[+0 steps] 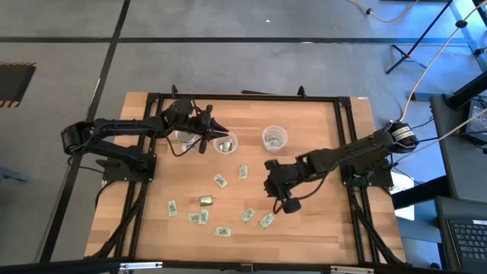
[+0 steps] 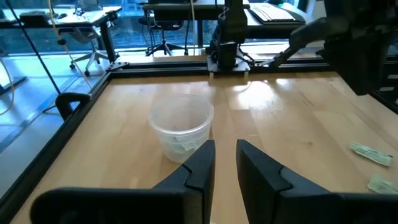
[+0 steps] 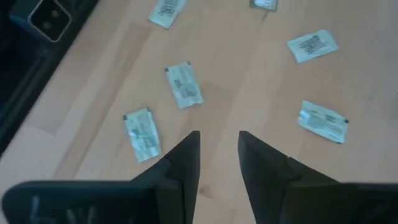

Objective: Pick and place items into bin
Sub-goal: Put the white stevia packet into the right transparent bin

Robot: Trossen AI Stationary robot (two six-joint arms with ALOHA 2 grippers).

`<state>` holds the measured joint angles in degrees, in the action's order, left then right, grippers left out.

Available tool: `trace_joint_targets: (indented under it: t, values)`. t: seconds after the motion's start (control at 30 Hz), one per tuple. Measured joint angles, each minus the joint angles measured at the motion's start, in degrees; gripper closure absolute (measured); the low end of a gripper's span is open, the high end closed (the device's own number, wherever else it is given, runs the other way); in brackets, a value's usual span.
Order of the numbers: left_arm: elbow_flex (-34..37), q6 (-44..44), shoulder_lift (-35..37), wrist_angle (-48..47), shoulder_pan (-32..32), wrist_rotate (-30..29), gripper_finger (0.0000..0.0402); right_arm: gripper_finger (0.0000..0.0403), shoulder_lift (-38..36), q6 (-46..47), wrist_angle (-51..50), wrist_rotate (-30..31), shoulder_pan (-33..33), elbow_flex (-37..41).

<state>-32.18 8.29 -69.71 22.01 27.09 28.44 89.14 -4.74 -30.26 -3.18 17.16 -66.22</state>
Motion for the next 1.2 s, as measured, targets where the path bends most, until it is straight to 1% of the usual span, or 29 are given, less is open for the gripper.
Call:
trace_joint_targets:
  t: [0.1, 0.27, 0.4, 0.47, 0.77, 1.03, 1.2]
  values:
    - [0.00, 0.91, 0.00, 1.83, -0.87, -0.01, 0.0341, 0.0290, 0.00, 0.40, -0.78, 0.00, 1.07, 0.00]
    - [0.00, 3.73, -0.02, 3.55, -3.01, 0.01, 0.0341, 0.0290, 0.37, 8.68, -0.79, 0.38, 2.64, 0.00]
    - [0.00, 4.95, -0.02, 3.45, -4.68, 0.01, 0.0341, 0.0290, 2.75, 13.60, -0.26, 4.77, 4.06, 0.00]
    - [0.00, 4.96, -0.02, 3.30, -5.58, -0.01, 0.0341, 0.0290, 4.78, 15.00, -0.17, 5.49, 4.55, 0.00]
    - [0.00, 4.96, -0.02, -0.36, -10.85, 0.03, 0.0341, 0.0290, 13.51, 14.95, 0.99, 5.50, 7.28, 0.02]
    - [0.00, 4.96, 0.00, -0.42, -14.36, 0.01, 0.0341, 0.0290, 17.01, 13.54, 0.99, 5.48, 11.16, 0.04]
    - [0.00, 4.94, -0.01, 0.06, -15.39, -0.01, 0.0341, 0.0293, 19.78, 11.31, 1.40, 5.51, 11.99, 0.04]
